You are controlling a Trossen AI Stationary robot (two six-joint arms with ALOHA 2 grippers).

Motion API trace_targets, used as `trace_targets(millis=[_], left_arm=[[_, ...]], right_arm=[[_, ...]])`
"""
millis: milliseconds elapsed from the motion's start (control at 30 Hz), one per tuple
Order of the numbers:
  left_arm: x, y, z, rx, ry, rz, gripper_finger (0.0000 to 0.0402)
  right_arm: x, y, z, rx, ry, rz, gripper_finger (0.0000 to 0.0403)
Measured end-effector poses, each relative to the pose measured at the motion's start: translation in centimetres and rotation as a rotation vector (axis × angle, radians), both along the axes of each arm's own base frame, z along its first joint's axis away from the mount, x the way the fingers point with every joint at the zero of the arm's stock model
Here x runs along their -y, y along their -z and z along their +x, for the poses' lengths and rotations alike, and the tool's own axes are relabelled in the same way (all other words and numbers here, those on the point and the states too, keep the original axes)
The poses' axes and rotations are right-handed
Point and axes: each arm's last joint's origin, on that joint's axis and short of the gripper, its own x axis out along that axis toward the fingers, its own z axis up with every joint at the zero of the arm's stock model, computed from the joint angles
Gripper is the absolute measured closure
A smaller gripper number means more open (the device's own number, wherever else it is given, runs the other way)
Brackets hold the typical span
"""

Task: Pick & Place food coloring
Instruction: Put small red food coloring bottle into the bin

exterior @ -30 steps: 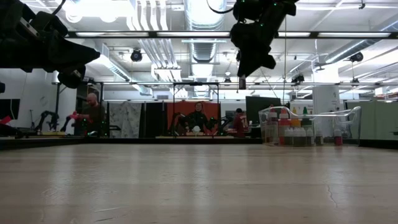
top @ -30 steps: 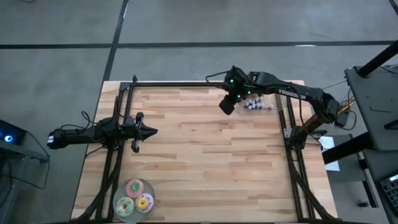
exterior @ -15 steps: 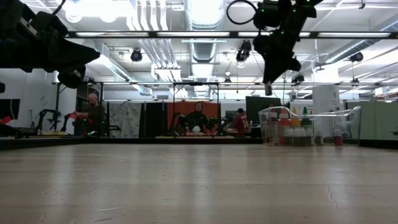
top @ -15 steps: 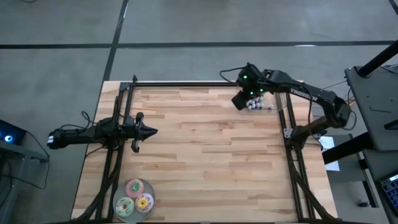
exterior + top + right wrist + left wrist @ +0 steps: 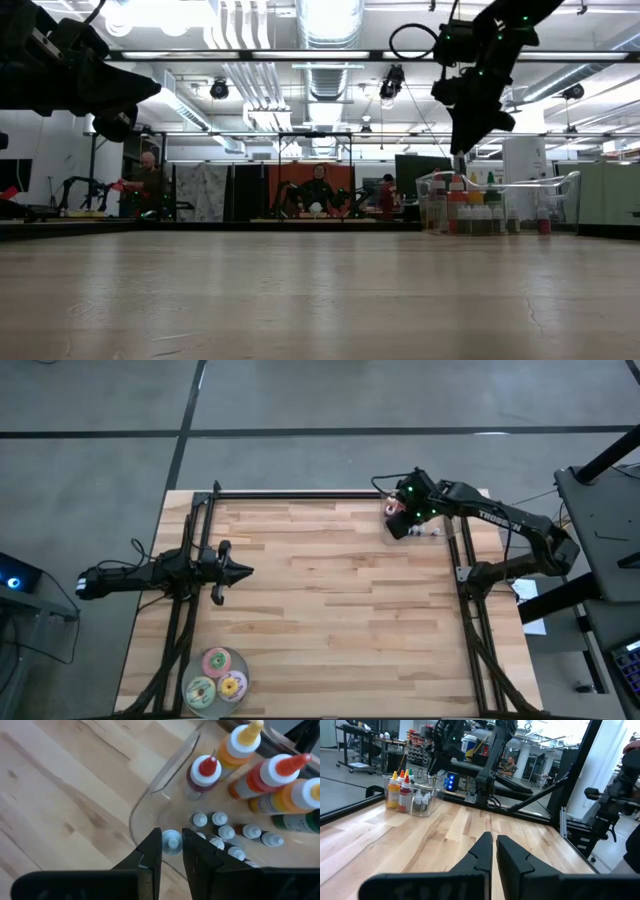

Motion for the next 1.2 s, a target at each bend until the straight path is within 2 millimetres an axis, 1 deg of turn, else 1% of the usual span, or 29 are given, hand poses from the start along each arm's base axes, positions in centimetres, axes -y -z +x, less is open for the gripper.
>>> trace_targets(millis=[367, 600, 1200], left_arm=[[0.0, 0.0, 0.0, 0.000, 0.000, 0.000, 0.0402], [0.0, 0.0, 0.0, 0.000, 0.000, 0.000, 0.0402], [0.0, 0.0, 0.0, 0.000, 0.000, 0.000, 0.0402]], right_arm=[[0.0, 2.5, -0.5, -0.028, 0.062, -0.047, 0.0349], [0.3, 3.4, -0.4, -0.003, 0.079, -0.099, 0.0349], [-0.1, 5.7, -0.8, -0.012, 0.076, -0.089, 0.0349]])
